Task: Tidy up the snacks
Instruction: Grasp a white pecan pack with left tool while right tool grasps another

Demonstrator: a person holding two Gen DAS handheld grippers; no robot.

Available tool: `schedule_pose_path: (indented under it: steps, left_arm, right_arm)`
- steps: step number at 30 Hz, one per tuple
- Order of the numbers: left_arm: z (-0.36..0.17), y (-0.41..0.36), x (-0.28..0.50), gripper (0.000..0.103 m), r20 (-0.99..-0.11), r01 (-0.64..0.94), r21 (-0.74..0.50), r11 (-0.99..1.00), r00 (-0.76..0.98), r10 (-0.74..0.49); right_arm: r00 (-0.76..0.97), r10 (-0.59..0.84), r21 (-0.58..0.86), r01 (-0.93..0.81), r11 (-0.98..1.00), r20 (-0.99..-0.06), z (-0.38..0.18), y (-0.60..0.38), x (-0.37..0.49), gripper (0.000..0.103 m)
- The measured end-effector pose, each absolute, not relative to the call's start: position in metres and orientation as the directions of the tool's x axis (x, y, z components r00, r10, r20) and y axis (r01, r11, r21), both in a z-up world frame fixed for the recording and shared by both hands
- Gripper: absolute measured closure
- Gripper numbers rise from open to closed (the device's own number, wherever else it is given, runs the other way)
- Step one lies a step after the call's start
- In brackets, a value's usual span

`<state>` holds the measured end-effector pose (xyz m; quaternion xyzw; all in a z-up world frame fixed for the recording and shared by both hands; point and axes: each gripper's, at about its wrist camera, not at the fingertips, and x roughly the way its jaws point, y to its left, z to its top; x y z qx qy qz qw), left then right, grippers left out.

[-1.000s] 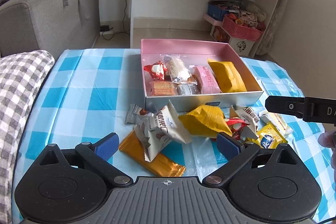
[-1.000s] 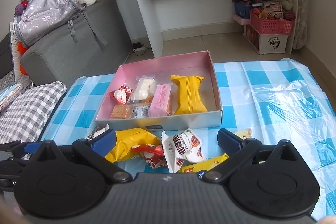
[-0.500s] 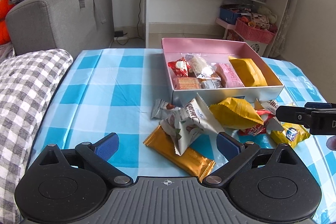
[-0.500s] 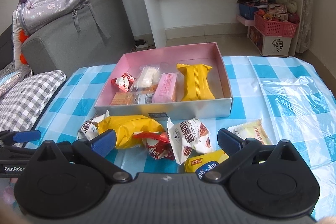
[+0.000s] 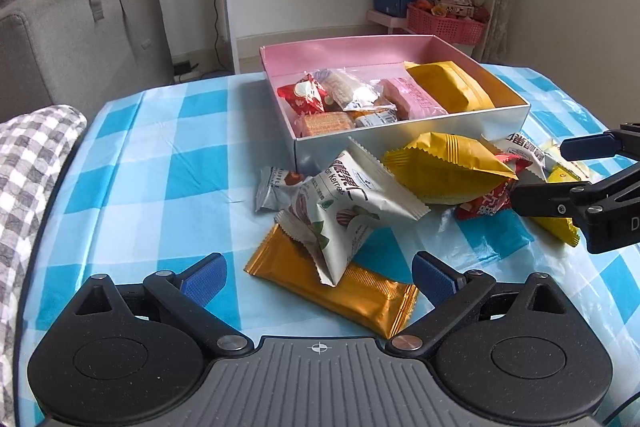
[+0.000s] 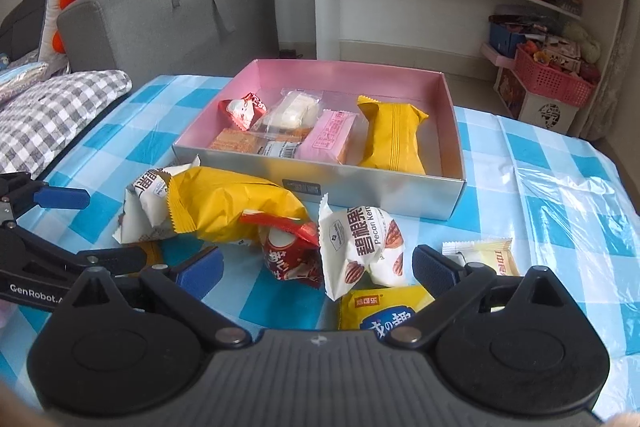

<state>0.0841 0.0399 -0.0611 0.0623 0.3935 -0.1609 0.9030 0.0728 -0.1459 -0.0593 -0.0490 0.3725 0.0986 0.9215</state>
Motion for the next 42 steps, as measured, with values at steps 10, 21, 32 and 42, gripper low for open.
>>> schedule_pose_path:
  steps: [10, 21, 32, 42]
  left_arm:
    - [-0.07, 0.032, 0.086, 0.005, -0.672, 0.316, 0.071, 0.946, 0.716, -0.189]
    - [-0.067, 0.002, 0.089, 0.014, -0.614, 0.373, 0.215, 0.903, 0.77, -0.173]
    - [-0.078, -0.002, 0.094, 0.047, -0.676, 0.382, 0.222, 0.897, 0.723, -0.141]
    - [-0.076, -0.004, 0.095, 0.052, -0.684, 0.379, 0.217, 0.9, 0.717, -0.137]
  right_arm:
    - [0.711, 0.103, -0.096, -0.234, 0.967, -0.695, -0.077, -0.151, 0.087, 0.014]
    - [0.696, 0.143, -0.07, -0.267, 0.961, -0.704, -0.074, -0.151, 0.091, 0.018]
    - [0.68, 0.114, -0.111, -0.278, 0.954, -0.724, -0.071, -0.166, 0.09, 0.027]
    - [0.698, 0.035, -0.221, -0.273, 0.936, -0.715, -0.088, -0.151, 0.1, 0.037]
